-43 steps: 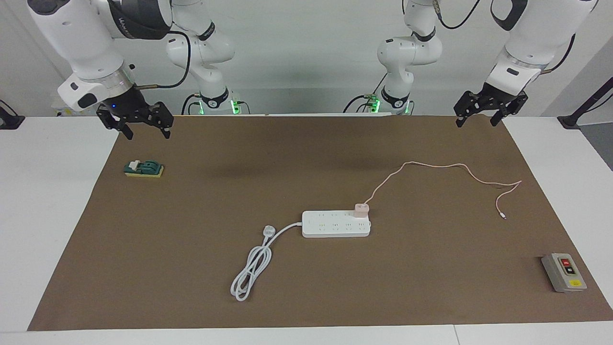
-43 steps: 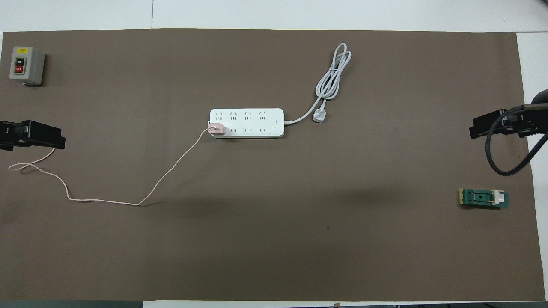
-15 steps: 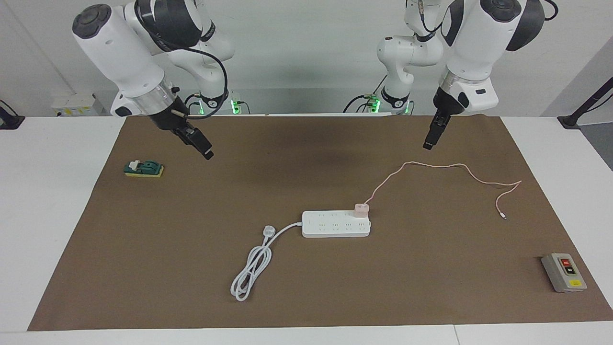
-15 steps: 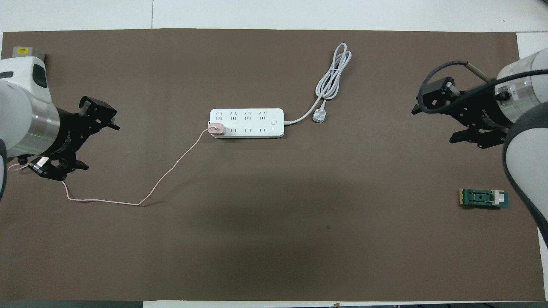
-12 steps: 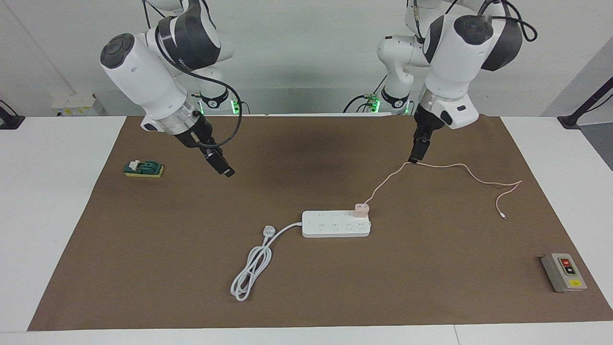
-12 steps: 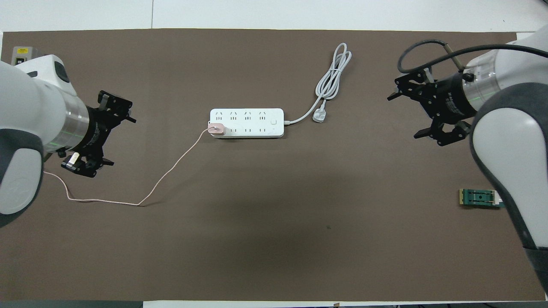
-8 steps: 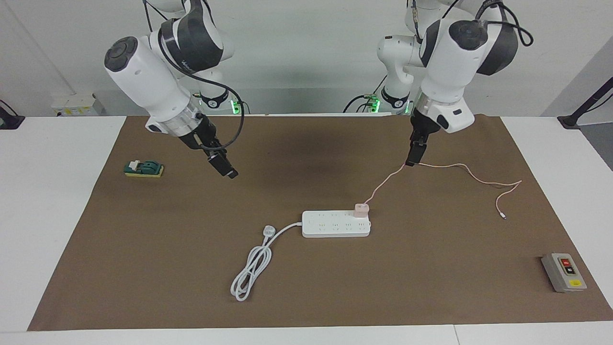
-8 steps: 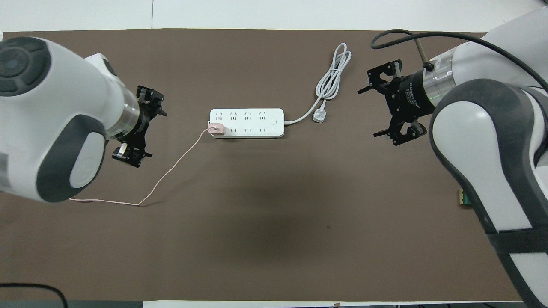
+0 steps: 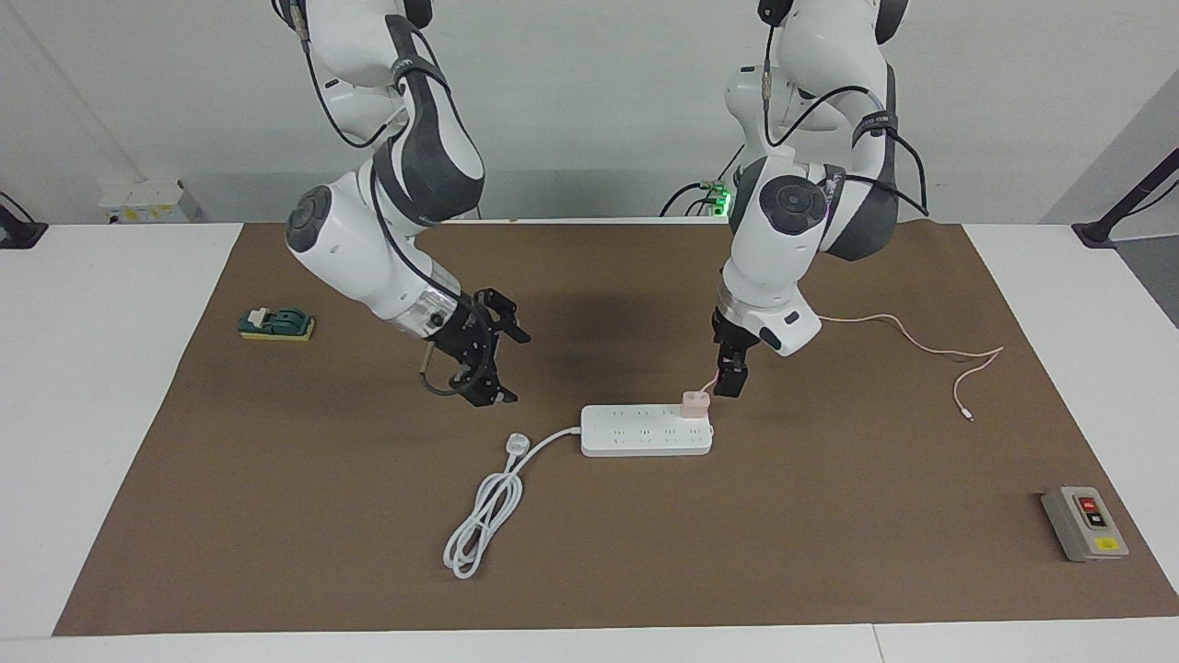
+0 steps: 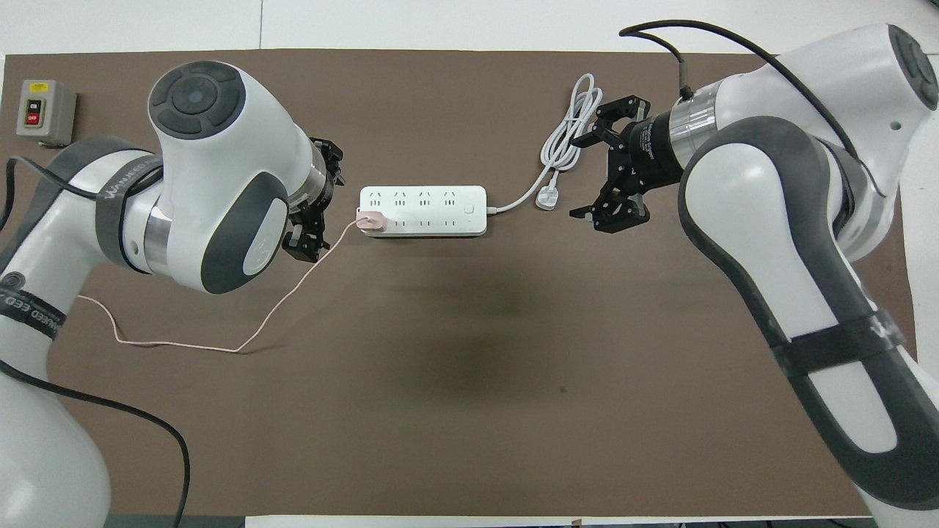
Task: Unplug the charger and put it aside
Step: 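Reach the left gripper to the pink charger while the right gripper reaches the strip, then grasp the pink charger with the left gripper while the right gripper holds the strip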
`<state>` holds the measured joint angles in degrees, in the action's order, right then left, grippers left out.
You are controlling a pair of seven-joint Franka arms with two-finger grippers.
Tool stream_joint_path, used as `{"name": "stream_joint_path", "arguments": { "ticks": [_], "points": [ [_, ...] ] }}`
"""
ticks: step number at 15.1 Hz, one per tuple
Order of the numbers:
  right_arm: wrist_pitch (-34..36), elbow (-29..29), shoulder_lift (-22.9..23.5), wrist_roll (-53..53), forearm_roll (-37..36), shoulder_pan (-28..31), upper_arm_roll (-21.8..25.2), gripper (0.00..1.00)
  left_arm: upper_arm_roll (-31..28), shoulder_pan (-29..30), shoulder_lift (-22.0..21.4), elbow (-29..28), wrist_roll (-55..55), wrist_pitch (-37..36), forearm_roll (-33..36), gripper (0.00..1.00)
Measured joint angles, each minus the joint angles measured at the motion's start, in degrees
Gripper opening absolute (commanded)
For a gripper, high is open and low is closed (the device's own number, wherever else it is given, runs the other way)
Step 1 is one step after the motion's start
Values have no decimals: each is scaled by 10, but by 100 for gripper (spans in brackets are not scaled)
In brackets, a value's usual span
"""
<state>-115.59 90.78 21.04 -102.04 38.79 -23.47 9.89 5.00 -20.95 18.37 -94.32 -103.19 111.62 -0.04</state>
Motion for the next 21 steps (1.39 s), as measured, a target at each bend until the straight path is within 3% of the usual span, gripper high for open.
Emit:
{"name": "stream_joint_path", "arguments": {
  "ticks": [6,12,21],
  "points": [
    [-32,-48,88,28,19,-32,-2,100,-5,-20,55,18,-17,24,0,100],
    [-95,-51,107,103,20,-66,-3,100,-15,-19,61,21,-17,49,9,100],
    [-150,-44,141,121,52,-85,-3,100,-14,-19,72,10,-19,58,9,100]
  ]
}}
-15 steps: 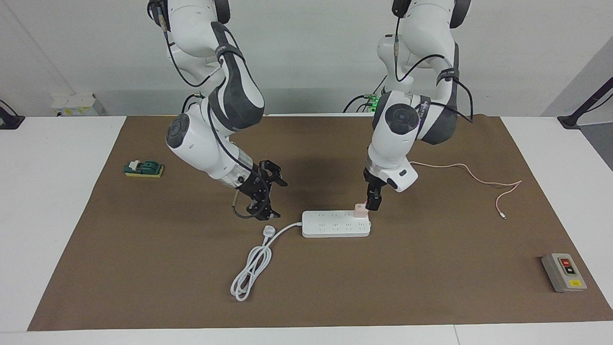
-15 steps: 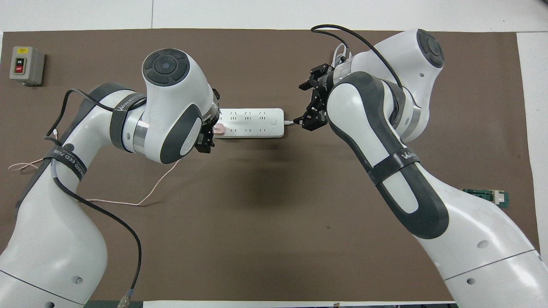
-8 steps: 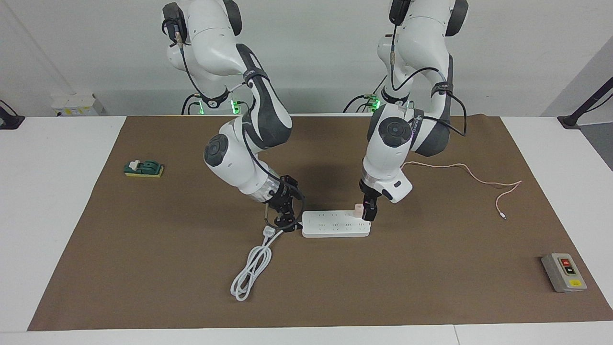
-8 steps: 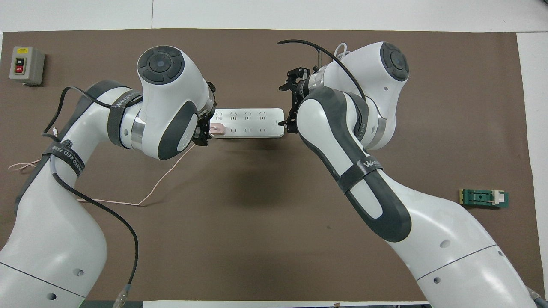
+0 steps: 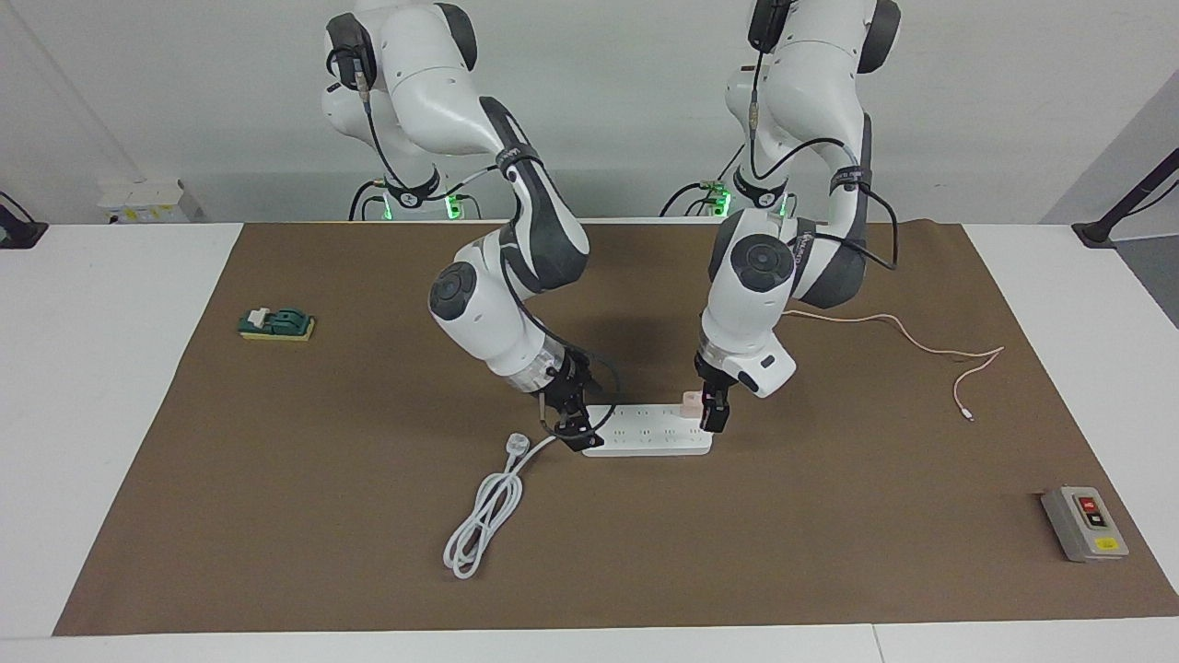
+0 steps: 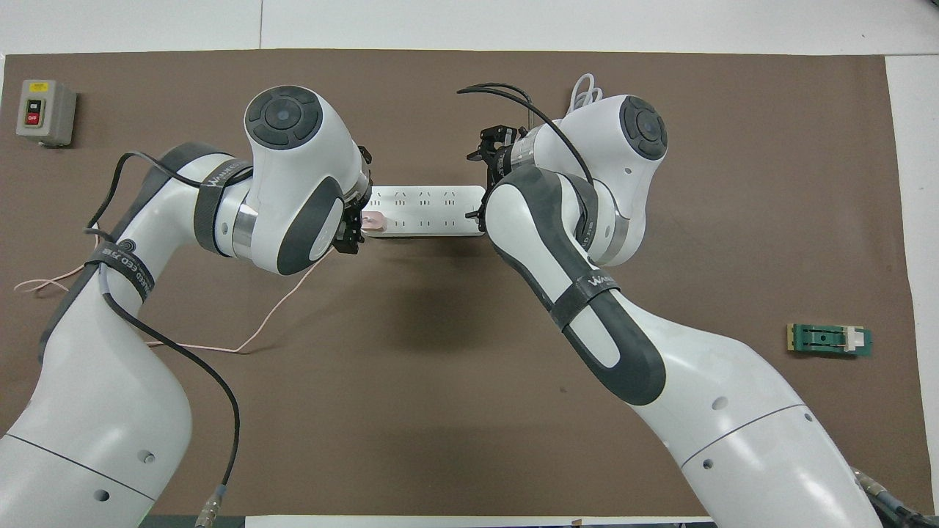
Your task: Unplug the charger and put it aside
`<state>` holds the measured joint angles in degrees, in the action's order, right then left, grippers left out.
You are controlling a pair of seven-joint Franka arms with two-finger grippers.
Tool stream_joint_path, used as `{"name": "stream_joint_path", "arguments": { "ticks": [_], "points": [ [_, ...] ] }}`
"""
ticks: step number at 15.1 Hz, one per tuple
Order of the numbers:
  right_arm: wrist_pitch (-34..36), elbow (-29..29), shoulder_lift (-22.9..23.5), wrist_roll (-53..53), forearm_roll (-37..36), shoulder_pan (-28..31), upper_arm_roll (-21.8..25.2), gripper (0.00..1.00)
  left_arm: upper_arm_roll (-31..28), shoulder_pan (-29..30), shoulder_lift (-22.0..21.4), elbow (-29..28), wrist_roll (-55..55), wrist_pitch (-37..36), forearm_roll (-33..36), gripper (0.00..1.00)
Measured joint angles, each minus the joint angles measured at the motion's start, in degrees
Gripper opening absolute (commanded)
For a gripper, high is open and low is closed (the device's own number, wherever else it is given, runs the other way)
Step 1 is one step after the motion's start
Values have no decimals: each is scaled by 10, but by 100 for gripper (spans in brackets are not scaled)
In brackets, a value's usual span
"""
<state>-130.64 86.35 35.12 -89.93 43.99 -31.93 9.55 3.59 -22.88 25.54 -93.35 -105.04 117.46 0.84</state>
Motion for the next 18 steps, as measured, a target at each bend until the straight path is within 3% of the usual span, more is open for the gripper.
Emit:
{"name": "stream_joint_path", "arguments": {
  "ticks": [2,11,12,13,14,18],
  "points": [
    [-1,7,2,18,8,-4,0,100,2,-1,1,-10,-7,11,0,98],
    [-13,44,3,97,9,-17,0,100,4,-2,1,-29,-19,34,0,60],
    [-16,48,3,99,9,-19,0,100,4,-2,1,-32,-20,38,0,42],
    [-19,50,2,99,9,-21,0,100,4,-2,1,-36,-22,44,0,17],
    [-21,53,2,99,9,-22,0,100,4,-2,1,-40,-23,48,0,0],
    [-38,65,2,104,9,-24,0,100,4,-3,1,-48,-24,64,3,0]
  ]
}}
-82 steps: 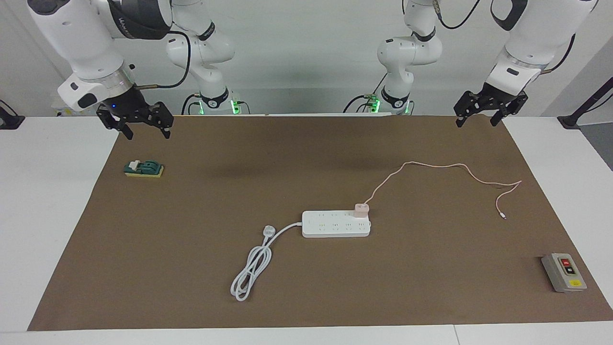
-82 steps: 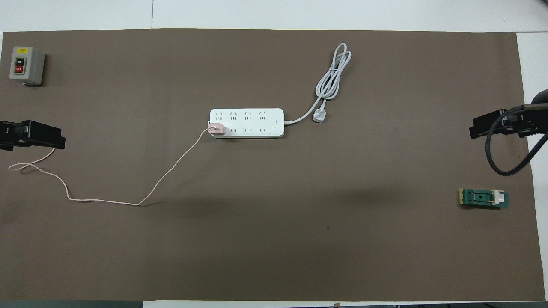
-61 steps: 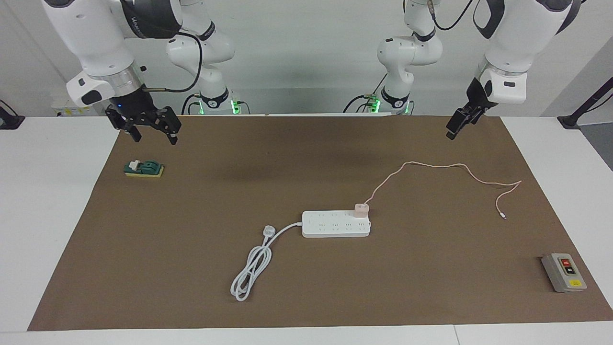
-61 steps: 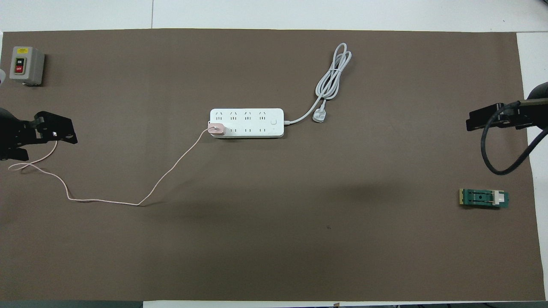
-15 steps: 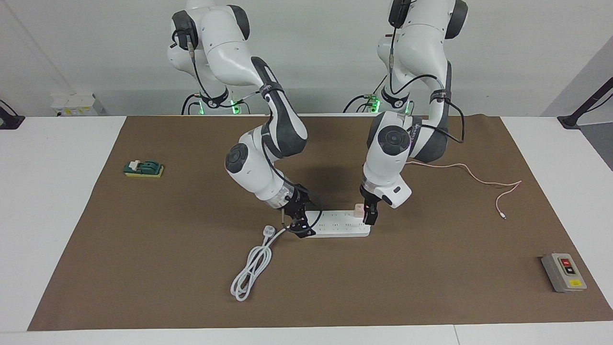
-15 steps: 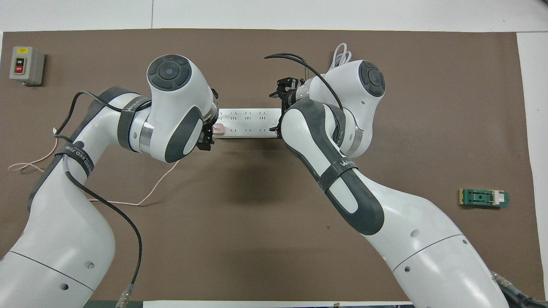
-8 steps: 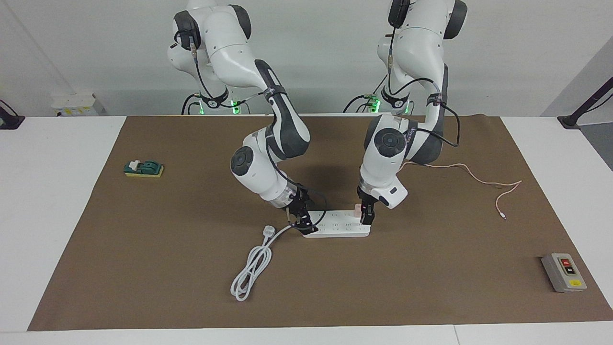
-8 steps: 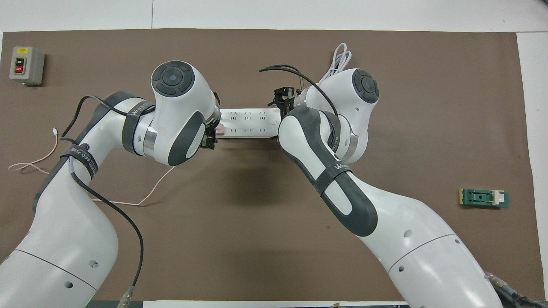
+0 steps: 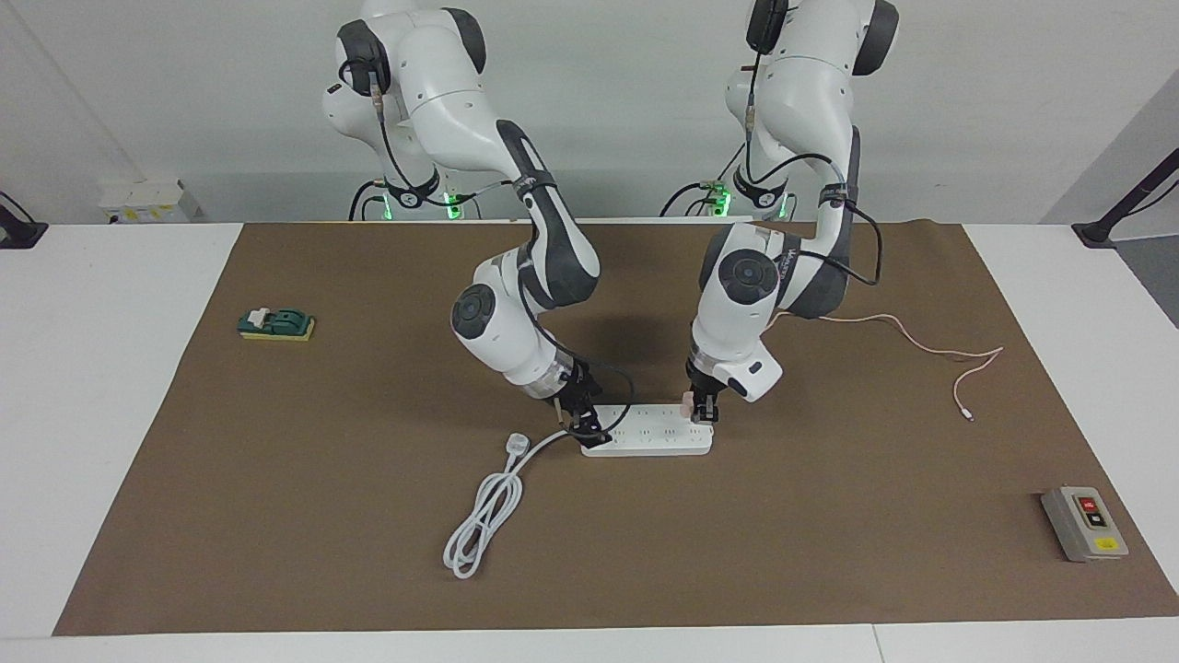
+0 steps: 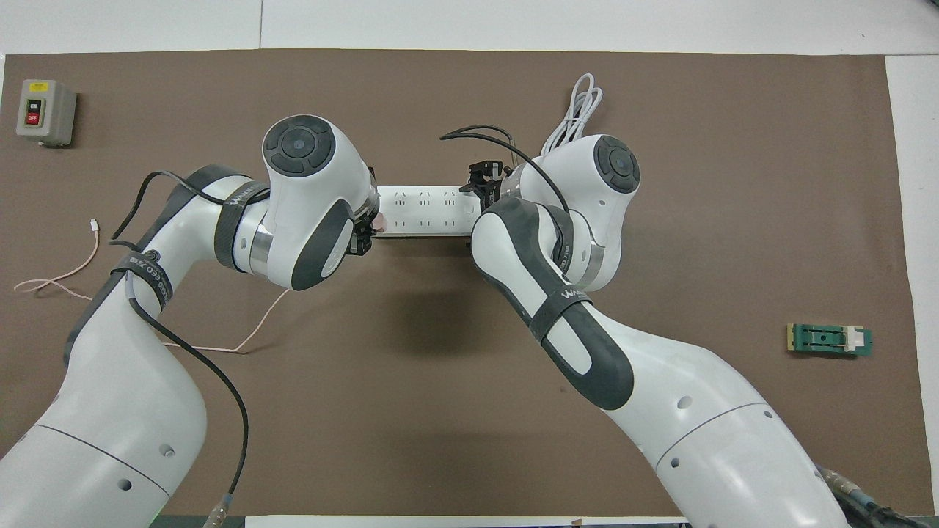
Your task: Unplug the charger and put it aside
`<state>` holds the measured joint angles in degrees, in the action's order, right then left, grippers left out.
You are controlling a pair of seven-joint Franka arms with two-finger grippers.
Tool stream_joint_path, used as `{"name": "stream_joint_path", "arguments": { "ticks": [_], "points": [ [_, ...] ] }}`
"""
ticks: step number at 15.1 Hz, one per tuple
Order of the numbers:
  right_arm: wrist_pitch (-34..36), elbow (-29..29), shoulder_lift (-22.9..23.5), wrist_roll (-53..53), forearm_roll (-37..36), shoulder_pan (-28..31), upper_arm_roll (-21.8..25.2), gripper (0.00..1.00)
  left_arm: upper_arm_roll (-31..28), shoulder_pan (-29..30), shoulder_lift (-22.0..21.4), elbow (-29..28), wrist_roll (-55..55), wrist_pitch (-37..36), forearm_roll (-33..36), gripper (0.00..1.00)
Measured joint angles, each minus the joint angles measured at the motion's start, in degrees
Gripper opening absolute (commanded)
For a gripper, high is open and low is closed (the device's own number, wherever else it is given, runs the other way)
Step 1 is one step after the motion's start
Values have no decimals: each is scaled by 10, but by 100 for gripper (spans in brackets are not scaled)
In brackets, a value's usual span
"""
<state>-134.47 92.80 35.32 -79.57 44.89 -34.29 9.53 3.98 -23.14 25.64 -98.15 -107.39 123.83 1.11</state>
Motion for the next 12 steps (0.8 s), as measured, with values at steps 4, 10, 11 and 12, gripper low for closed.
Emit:
{"name": "stream_joint_path", "arguments": {
  "ticks": [4,10,11,12],
  "points": [
    [-9,3,-1,7,0,0,0,100,0,0,0,0,-2,0,0,0],
    [-19,4,-1,14,0,0,0,100,0,0,0,0,-2,0,0,0],
    [-20,4,-1,14,0,1,0,100,0,0,0,0,-2,0,0,0],
    [-20,3,-2,14,0,2,0,100,0,0,0,0,-2,0,0,0]
  ]
}}
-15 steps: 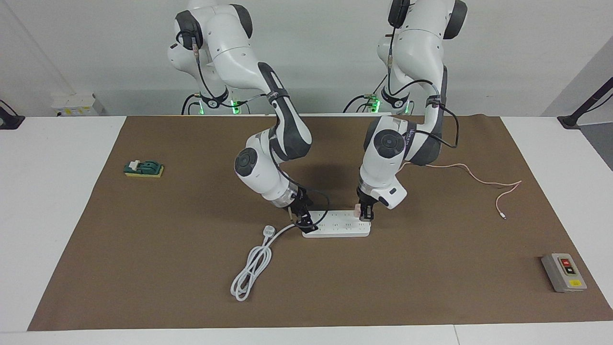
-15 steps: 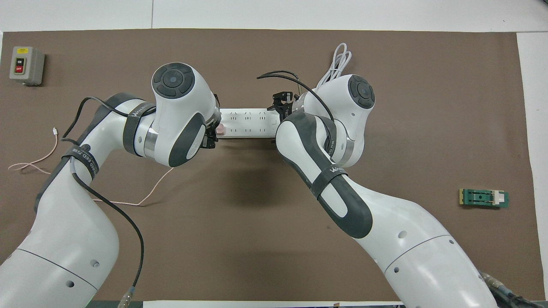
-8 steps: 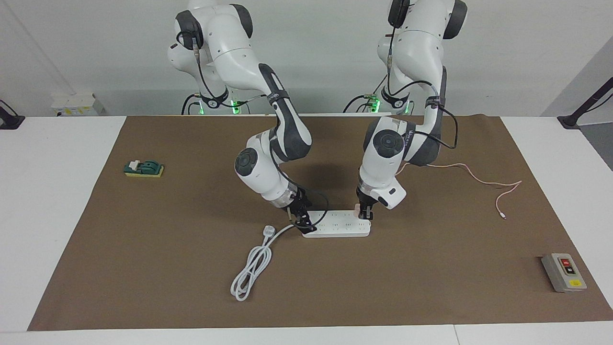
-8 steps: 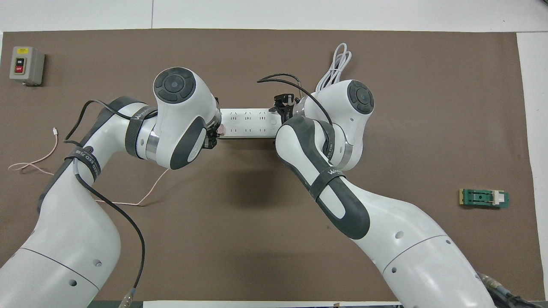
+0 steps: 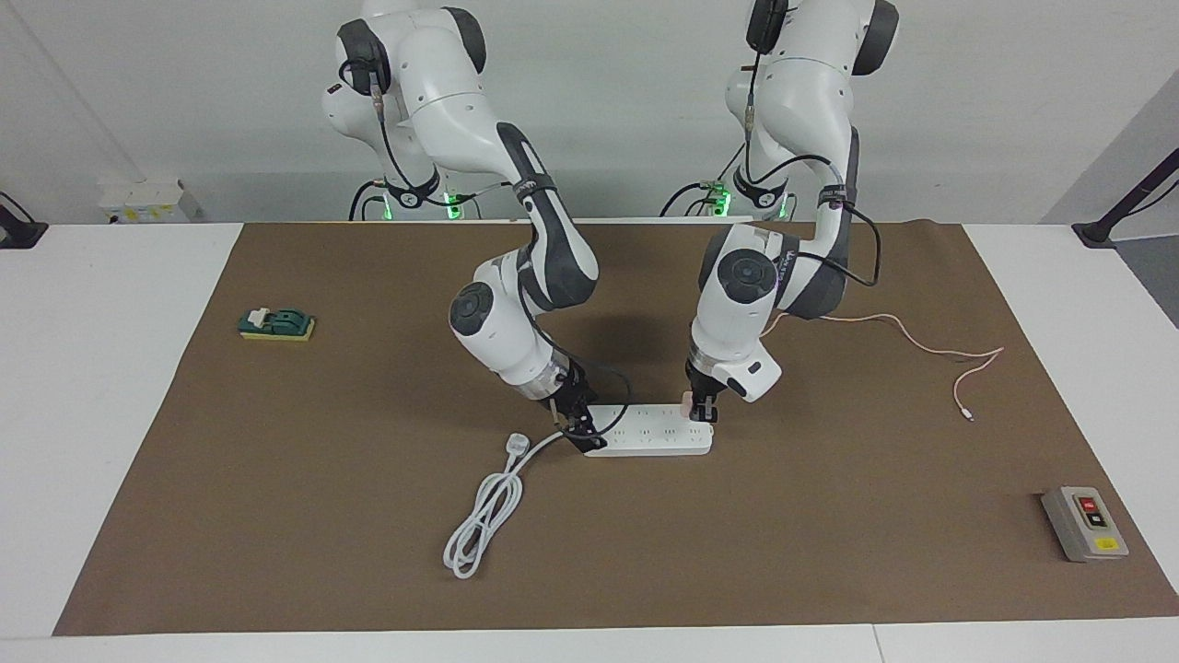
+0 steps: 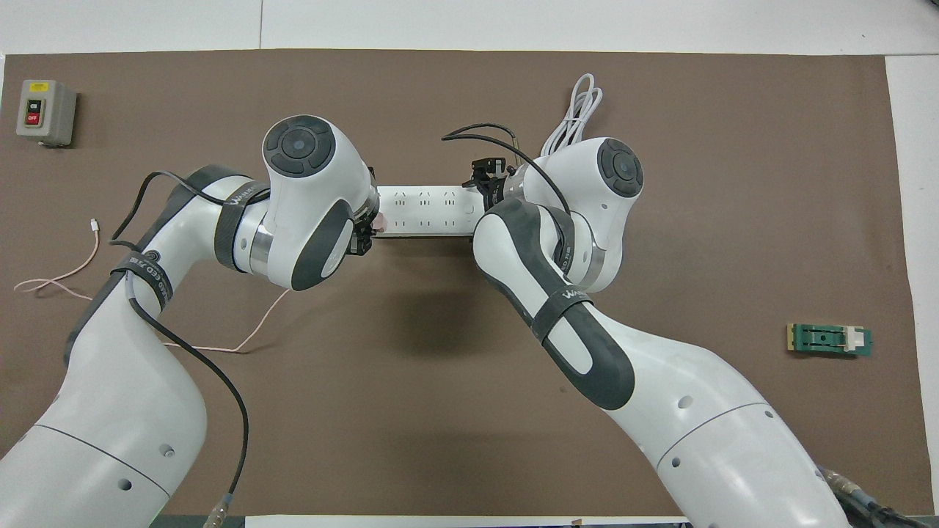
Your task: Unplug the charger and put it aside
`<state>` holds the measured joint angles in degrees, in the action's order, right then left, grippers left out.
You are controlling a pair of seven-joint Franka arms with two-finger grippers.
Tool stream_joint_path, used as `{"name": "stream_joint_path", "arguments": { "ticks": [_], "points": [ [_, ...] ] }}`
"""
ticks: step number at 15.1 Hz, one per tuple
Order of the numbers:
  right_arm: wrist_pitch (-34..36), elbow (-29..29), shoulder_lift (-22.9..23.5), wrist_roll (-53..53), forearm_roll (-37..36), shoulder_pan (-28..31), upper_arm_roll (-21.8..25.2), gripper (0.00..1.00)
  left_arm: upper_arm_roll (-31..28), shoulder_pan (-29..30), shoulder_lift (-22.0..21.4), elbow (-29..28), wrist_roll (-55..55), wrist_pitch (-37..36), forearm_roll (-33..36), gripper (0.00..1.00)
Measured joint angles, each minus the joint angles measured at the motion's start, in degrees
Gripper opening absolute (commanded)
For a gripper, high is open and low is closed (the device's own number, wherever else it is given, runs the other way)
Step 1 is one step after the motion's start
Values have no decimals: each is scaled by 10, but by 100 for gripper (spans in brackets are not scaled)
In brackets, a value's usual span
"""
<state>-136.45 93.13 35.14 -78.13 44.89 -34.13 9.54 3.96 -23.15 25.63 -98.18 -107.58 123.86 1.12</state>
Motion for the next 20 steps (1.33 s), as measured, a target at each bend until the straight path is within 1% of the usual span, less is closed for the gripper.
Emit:
{"name": "stream_joint_path", "arguments": {
  "ticks": [4,14,15,16,17,19,20],
  "points": [
    [0,0,3,1,12,5,0,100,0,0,0,0,0,0,0,0],
    [2,-14,17,2,15,8,0,99,0,0,0,-1,0,1,0,0],
    [2,-14,18,2,24,8,0,94,0,0,0,-1,0,1,0,0],
    [2,-14,20,2,33,8,0,83,0,0,0,-1,0,1,0,0],
    [5,-14,21,3,36,8,0,76,0,0,0,-1,0,1,0,0],
    [7,-15,21,2,38,9,0,41,0,0,0,-1,0,1,0,0],
    [7,-15,21,2,38,9,0,13,0,0,0,-1,0,1,0,0]
  ]
}}
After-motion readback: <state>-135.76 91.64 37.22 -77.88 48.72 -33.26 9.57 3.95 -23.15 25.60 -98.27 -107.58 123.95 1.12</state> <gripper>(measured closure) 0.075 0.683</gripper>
